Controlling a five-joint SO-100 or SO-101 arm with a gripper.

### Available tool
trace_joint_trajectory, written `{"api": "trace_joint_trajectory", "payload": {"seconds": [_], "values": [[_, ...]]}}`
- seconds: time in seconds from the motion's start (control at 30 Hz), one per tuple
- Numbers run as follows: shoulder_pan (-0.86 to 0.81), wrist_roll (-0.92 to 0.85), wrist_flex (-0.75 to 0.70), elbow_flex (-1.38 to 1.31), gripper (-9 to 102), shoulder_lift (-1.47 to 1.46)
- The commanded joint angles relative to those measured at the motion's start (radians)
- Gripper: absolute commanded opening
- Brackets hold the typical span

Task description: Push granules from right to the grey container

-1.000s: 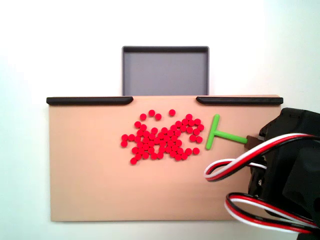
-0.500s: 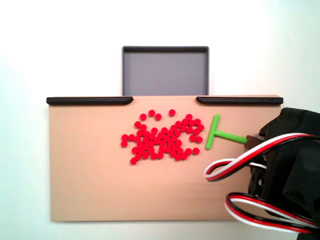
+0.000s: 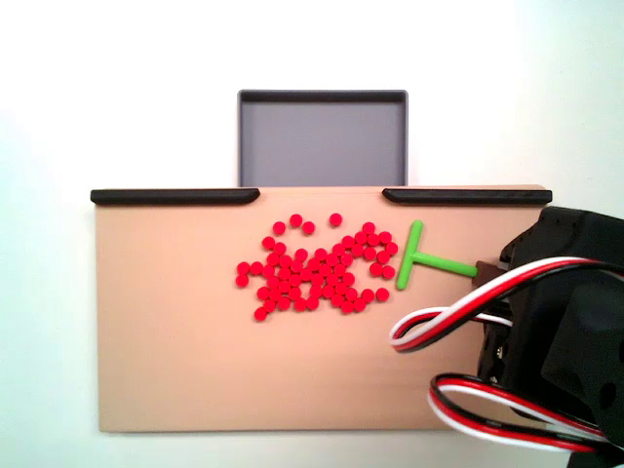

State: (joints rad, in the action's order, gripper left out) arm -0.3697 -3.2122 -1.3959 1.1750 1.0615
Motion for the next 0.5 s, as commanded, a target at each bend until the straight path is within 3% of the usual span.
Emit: {"api": "trace_joint_trajectory", "payload": {"seconds": [0.0,0.47], "values": [[0.014,-0.449,0.002,-0.017,0,0.006],[0.020,-0.321,0.002,-0.017,0,0.009]]}}
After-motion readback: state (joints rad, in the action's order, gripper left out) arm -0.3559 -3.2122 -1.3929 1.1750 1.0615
